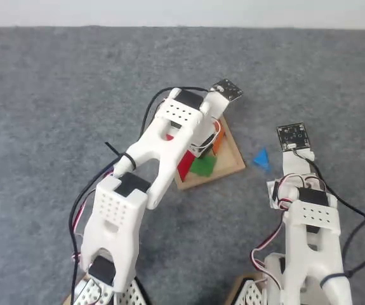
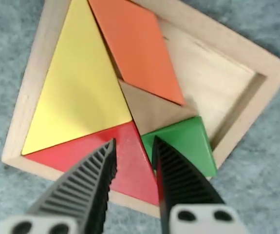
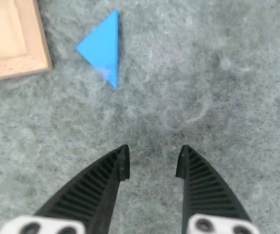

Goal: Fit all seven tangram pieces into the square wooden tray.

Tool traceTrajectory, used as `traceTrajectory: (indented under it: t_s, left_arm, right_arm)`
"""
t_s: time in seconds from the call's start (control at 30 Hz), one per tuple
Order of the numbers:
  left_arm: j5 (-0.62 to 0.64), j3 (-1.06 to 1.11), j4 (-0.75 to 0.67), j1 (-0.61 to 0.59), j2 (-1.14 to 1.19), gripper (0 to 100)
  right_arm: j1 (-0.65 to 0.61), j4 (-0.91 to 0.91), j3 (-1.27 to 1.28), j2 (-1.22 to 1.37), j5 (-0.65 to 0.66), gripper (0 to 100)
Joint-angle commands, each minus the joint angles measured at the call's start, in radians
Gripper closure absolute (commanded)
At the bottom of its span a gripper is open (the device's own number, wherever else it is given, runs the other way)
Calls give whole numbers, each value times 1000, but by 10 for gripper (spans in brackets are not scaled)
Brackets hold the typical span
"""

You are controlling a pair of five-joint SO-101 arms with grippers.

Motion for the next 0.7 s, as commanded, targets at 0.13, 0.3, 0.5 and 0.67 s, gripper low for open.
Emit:
traceTrajectory:
  t_s: [0.13, 0.3, 0.5, 0.67]
  left_arm:
    - [-5, -19, 127, 94, -166, 878]
    - [-5, -8, 137, 78, -167, 878]
    - [5, -13, 140, 92, -180, 878]
    - [25, -19, 146, 176, -198, 878]
  right_arm:
    - [-13, -16, -25, -28, 12, 822]
    - [-13, -16, -25, -28, 11, 822]
    - [-13, -16, -25, -28, 11, 822]
    - [-13, -16, -25, -28, 11, 822]
